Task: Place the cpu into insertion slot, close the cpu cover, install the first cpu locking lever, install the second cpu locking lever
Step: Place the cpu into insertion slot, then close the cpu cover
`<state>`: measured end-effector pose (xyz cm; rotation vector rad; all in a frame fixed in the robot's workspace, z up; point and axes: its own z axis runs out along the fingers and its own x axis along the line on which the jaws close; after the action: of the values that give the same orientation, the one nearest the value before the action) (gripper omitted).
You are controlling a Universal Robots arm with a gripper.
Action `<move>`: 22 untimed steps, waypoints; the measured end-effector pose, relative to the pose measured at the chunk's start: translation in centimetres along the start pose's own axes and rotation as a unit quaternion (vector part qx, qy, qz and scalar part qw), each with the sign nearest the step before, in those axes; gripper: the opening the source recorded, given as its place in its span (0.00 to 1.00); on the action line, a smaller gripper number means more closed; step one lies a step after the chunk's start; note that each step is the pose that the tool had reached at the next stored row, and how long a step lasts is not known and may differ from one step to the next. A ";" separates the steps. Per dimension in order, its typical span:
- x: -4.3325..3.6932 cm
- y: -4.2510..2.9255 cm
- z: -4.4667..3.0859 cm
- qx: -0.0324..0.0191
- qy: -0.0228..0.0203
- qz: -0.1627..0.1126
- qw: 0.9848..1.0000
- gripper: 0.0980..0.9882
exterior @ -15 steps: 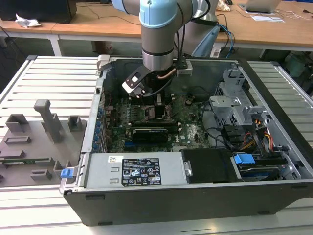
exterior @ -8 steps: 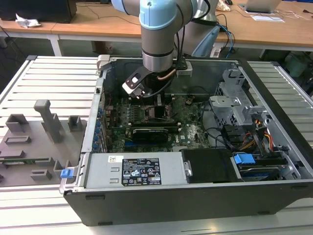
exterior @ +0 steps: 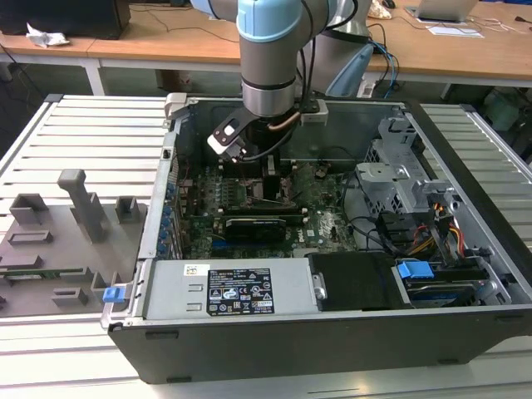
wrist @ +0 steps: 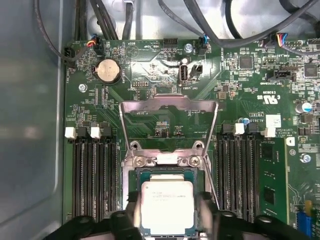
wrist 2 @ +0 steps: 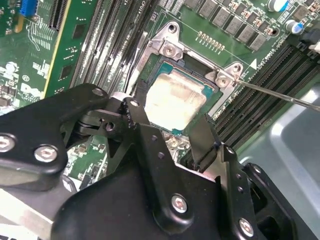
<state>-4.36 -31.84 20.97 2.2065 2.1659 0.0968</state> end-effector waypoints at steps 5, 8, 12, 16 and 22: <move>0.00 0.05 -0.21 0.001 0.000 0.000 1.000 0.27; 0.00 0.05 -0.27 0.001 0.000 0.000 1.000 0.01; 0.00 0.06 -0.43 0.001 0.000 0.000 1.000 0.01; 0.01 0.08 -0.57 0.001 0.000 0.000 1.000 0.01; 0.01 0.08 -0.68 0.001 0.000 0.000 1.000 0.01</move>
<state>-4.33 -31.85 21.66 2.2072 2.1666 0.0944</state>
